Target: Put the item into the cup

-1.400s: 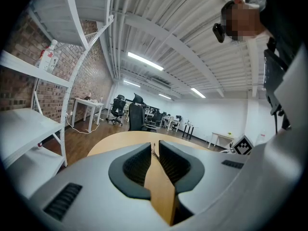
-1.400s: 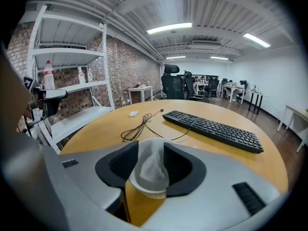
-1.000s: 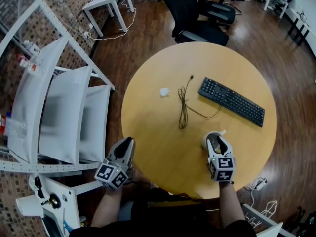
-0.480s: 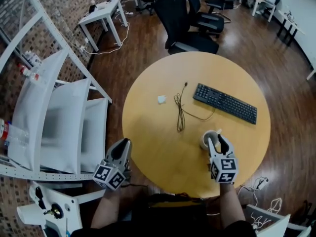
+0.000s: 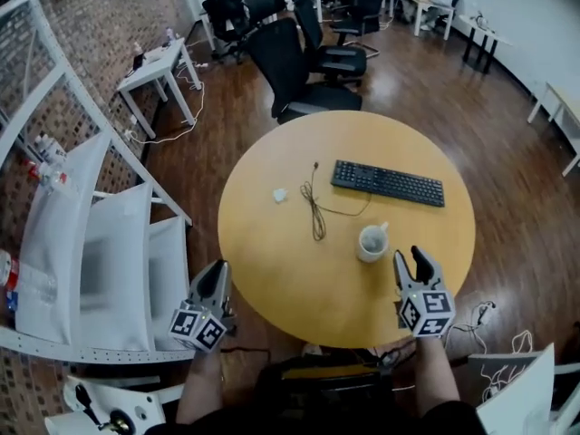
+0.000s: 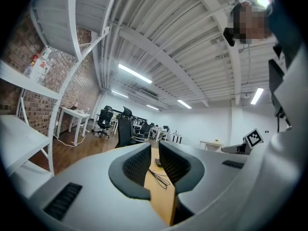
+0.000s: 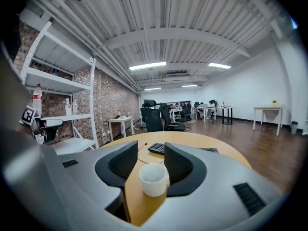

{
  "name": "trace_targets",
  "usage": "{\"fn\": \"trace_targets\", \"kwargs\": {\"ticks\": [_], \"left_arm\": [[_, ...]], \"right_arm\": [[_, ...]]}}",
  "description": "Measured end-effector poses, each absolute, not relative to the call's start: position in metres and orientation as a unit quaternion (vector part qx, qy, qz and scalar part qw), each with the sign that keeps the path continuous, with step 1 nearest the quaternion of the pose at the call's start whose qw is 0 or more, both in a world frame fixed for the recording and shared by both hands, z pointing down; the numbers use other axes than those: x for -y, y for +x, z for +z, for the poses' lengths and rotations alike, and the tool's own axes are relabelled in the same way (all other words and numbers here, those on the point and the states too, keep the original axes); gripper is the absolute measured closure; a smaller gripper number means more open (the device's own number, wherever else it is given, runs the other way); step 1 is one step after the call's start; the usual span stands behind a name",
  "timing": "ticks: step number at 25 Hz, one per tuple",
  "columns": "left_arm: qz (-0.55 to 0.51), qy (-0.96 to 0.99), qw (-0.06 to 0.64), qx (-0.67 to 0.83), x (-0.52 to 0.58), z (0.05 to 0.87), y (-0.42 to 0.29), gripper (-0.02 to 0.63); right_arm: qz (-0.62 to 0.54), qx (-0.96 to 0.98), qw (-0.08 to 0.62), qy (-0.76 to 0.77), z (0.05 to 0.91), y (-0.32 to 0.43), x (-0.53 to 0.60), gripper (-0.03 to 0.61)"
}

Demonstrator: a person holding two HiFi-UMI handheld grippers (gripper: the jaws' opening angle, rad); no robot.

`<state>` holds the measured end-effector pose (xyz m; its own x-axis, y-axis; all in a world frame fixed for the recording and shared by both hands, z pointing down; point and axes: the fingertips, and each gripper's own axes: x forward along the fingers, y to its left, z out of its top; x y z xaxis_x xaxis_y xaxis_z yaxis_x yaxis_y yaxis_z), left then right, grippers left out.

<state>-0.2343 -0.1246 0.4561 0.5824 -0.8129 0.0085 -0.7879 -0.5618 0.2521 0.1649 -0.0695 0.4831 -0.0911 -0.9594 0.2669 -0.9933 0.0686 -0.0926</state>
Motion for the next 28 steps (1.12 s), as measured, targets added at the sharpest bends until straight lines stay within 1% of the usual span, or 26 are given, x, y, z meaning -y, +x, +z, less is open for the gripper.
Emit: {"fn": "trace_targets", "kwargs": {"ticks": [5,13,16,17,18,21,22,25,28], "left_arm": [[-0.055,0.900,0.112,0.419,0.117,0.454,-0.220,0.569],[-0.059,0.902,0.120,0.410,0.102,0.457,-0.213,0.569],[-0.058,0.906,0.114,0.405,0.094,0.454,-0.204,0.569],[-0.058,0.907,0.111,0.403,0.091,0.453,-0.199,0.569],[-0.057,0.908,0.110,0.401,0.089,0.453,-0.195,0.569],[-0.057,0.912,0.114,0.391,0.078,0.453,-0.175,0.569],[-0.056,0.913,0.117,0.386,0.072,0.453,-0.167,0.569],[-0.061,0.918,0.119,0.374,0.056,0.452,-0.146,0.569],[-0.066,0.921,0.121,0.363,0.045,0.450,-0.131,0.569]], "right_arm": [[0.103,0.702,0.071,0.701,0.469,0.172,0.023,0.400],[0.084,0.668,0.025,0.739,0.430,0.189,-0.025,0.403],[0.088,0.657,-0.005,0.749,0.435,0.211,-0.041,0.438],[0.088,0.652,-0.016,0.753,0.434,0.217,-0.047,0.458],[0.088,0.647,-0.023,0.757,0.431,0.223,-0.052,0.492],[0.080,0.634,-0.027,0.768,0.422,0.238,-0.072,0.558],[0.077,0.634,-0.028,0.769,0.423,0.243,-0.081,0.568],[0.080,0.641,-0.043,0.762,0.439,0.259,-0.105,0.569],[0.087,0.643,-0.043,0.760,0.446,0.265,-0.113,0.569]]}}
